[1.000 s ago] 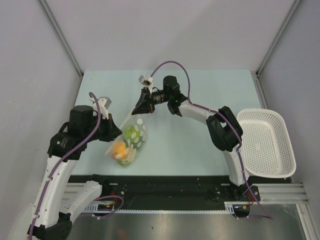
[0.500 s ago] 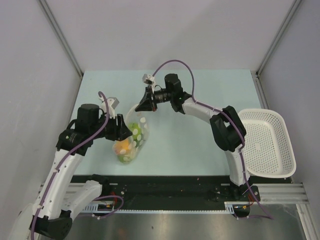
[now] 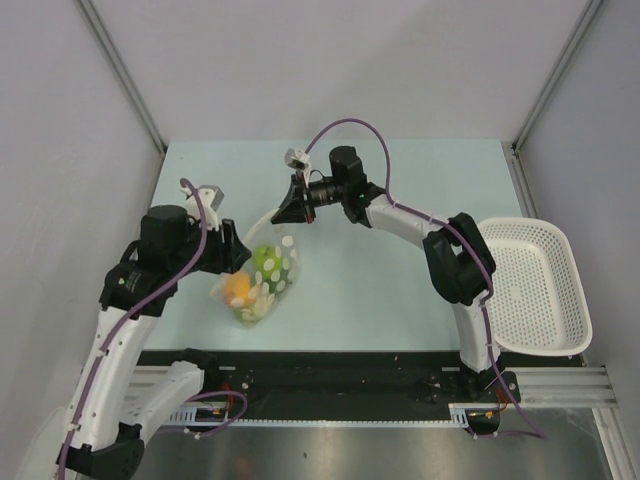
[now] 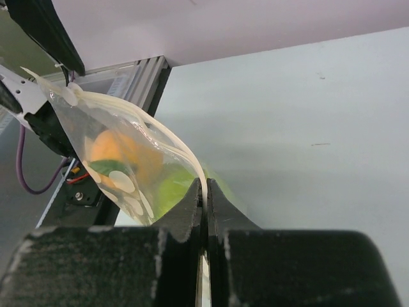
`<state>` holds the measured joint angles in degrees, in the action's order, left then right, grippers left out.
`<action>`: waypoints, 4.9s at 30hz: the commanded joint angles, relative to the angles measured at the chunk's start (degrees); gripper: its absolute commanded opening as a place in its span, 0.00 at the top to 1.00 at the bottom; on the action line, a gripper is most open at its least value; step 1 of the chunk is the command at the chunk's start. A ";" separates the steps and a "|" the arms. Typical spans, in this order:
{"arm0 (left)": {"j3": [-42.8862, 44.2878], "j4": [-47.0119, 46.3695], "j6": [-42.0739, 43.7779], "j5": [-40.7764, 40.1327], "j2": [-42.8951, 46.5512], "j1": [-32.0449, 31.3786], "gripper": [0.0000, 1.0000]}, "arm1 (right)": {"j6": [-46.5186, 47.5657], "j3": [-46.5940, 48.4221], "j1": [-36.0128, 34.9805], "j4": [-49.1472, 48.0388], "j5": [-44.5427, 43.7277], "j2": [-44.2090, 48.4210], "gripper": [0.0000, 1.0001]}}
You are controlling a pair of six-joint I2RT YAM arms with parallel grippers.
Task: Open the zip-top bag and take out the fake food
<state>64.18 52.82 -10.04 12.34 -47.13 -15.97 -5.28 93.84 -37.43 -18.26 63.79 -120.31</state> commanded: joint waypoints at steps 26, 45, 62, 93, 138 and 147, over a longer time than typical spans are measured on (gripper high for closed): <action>5.43 6.77 1.78 -4.69 -6.92 -0.03 0.74 | -0.08 -0.24 -0.45 -2.22 1.95 3.77 1.00; 3.32 15.29 -3.14 -2.67 1.78 0.06 1.00 | -3.07 1.52 2.98 -6.43 -11.85 0.26 1.00; -1.07 4.24 -9.55 11.74 5.04 -0.03 1.00 | -5.36 9.15 0.08 13.27 -25.18 0.33 0.28; -1.53 3.08 -12.62 9.47 3.81 -0.03 0.45 | -27.42 22.79 -12.23 60.53 -48.13 4.64 0.64; 2.18 -18.09 -15.53 4.80 -14.39 1.02 1.00 | -13.53 27.17 -13.71 72.75 -60.36 14.14 0.41; 1.47 -19.68 -18.78 3.31 -13.34 0.67 1.00 | -17.57 21.56 -18.38 66.97 -55.45 14.05 0.68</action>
<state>65.34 37.04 -26.00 15.70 -62.02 -15.25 -20.34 118.65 -54.87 51.66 5.50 -106.94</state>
